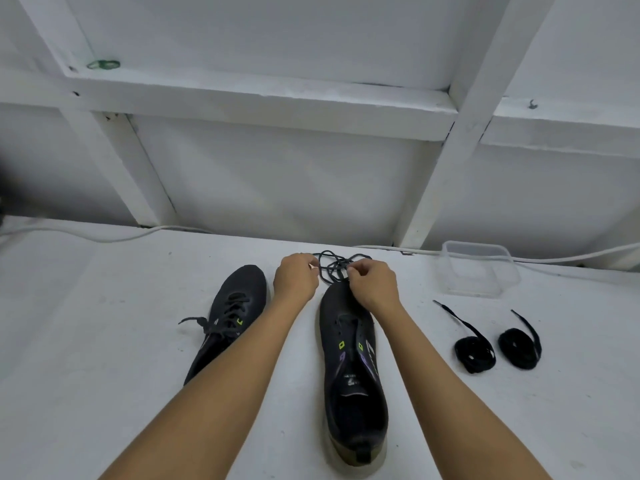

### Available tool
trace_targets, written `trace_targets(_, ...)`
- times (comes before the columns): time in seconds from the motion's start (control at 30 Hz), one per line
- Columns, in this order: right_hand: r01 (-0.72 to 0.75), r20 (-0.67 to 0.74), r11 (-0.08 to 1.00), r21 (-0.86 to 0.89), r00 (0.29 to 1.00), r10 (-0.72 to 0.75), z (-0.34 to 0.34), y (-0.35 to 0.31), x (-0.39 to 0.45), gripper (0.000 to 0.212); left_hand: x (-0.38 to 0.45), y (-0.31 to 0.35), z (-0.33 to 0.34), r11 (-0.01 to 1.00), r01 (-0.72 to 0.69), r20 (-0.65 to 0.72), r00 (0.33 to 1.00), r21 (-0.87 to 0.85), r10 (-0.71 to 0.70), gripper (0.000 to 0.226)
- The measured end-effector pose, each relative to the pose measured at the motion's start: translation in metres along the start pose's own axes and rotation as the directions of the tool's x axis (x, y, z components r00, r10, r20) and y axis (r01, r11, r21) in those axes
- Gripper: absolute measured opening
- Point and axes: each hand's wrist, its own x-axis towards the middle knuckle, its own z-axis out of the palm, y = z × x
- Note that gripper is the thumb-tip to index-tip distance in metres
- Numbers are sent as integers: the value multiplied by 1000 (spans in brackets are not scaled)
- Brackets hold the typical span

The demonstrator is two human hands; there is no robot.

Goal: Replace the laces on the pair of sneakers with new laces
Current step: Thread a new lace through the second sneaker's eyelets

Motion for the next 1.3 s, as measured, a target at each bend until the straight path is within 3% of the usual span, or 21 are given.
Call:
trace_targets(0.37, -69, 46, 997, 21, 997, 68, 2, 4, 18, 21, 28, -3, 12, 963, -114, 42, 993, 243, 107, 20)
trace_targets(0.47, -102, 29, 993, 55, 995, 100, 2, 2, 19, 29, 24, 2, 16, 989, -119, 21, 993, 86, 118, 17)
trace_targets(0.57, -182, 67, 963, 197, 983, 172, -1, -5, 19, 41, 10, 14, 14, 976, -180, 74, 979, -122, 189, 11)
trace_targets(0.7, -175, 114, 932, 318, 983, 146, -17, -15, 13, 18, -9, 26, 4, 949, -185, 110, 970, -256, 219, 7)
trace_targets(0.8, -111, 131, 942, 316, 989, 73, -37, -21, 3, 16, -21, 27, -12, 925, -180, 120, 965, -333, 231, 4)
trace_targets(0.93, -95, 289, 929, 358, 957, -13, -74, -29, -19, 18, -26, 31, -36, 902, -325, -32, 944, -283, 329, 18)
trace_targets(1.07, -122, 429, 865, 487, 896, -115, -101, -37, -44, 16, -37, 51, -51, 831, -493, 18, 857, -259, 514, 39)
trace_targets(1.17, -122, 462, 836, 535, 870, -169, -117, -39, -58, 14, -47, 66, -50, 785, -548, 36, 813, -290, 581, 22)
trace_targets(1.3, -144, 473, 814, 563, 864, -174, -133, -33, -65, 14, -57, 76, -50, 821, -499, 34, 849, -278, 527, 13)
